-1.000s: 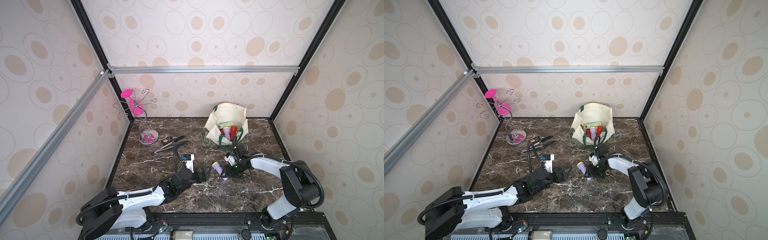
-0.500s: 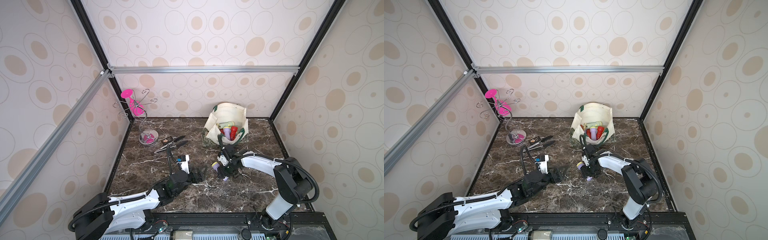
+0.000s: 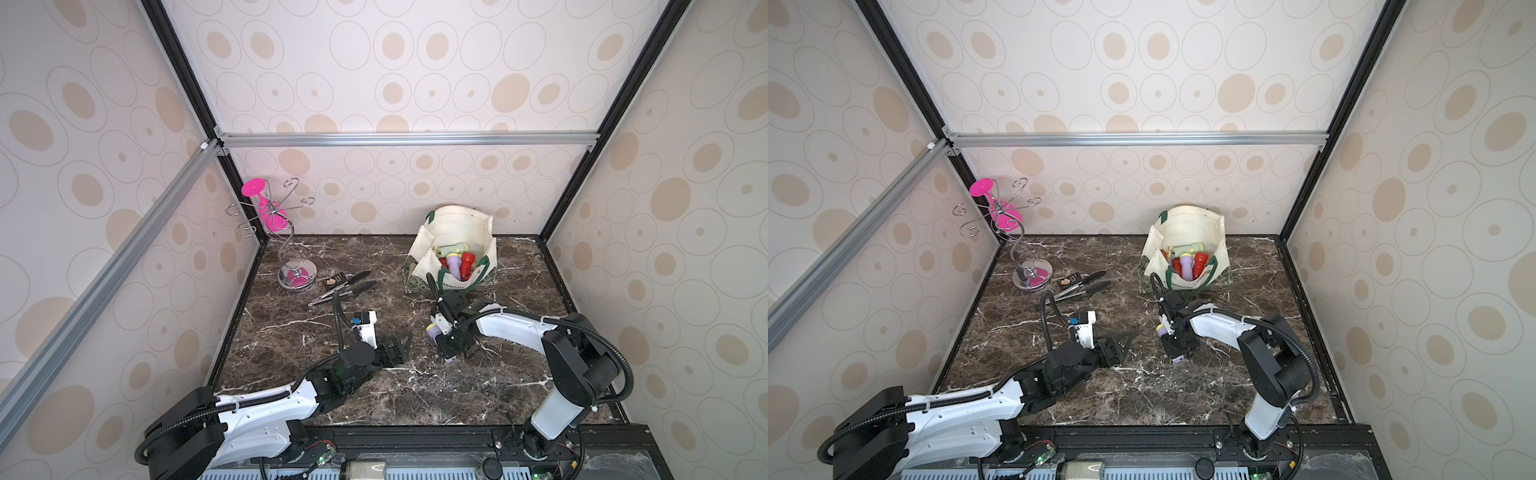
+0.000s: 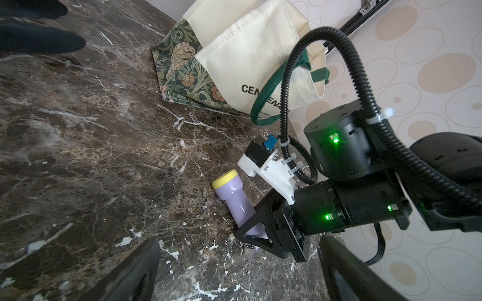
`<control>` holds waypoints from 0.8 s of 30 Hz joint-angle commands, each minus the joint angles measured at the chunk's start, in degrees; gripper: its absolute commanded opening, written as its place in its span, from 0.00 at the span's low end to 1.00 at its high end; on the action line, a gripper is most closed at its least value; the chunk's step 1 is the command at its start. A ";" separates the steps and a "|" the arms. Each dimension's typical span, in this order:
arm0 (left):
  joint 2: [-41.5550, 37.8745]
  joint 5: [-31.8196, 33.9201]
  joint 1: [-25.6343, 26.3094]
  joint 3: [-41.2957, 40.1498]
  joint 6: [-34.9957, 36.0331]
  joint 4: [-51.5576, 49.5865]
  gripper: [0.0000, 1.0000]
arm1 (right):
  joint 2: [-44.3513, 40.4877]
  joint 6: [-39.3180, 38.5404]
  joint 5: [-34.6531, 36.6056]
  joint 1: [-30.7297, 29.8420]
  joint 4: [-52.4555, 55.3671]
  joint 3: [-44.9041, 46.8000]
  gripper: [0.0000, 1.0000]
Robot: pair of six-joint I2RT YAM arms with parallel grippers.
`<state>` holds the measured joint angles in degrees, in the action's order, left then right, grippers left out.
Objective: Put the flashlights into the tote bags
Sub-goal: Pick up the flashlight from the center of the board.
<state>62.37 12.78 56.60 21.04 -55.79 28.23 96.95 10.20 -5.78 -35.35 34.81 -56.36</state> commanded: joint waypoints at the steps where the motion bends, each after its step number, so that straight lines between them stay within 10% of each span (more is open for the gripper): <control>1: 0.30 0.85 -0.52 0.47 -0.20 0.58 0.94 | -2.05 -0.89 -0.19 -0.51 2.91 0.63 0.24; 5: 0.47 0.94 -0.61 0.02 -0.29 1.65 0.94 | -5.06 -1.47 -1.24 -1.33 5.03 -0.42 0.00; 24: 0.21 -4.80 -0.88 7.06 11.10 1.77 0.97 | -22.73 3.43 0.90 -0.93 21.17 -20.12 0.00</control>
<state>62.46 10.57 56.23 24.21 -49.15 28.12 73.87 12.71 -6.17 -37.36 52.93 -72.77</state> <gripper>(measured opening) 0.968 0.385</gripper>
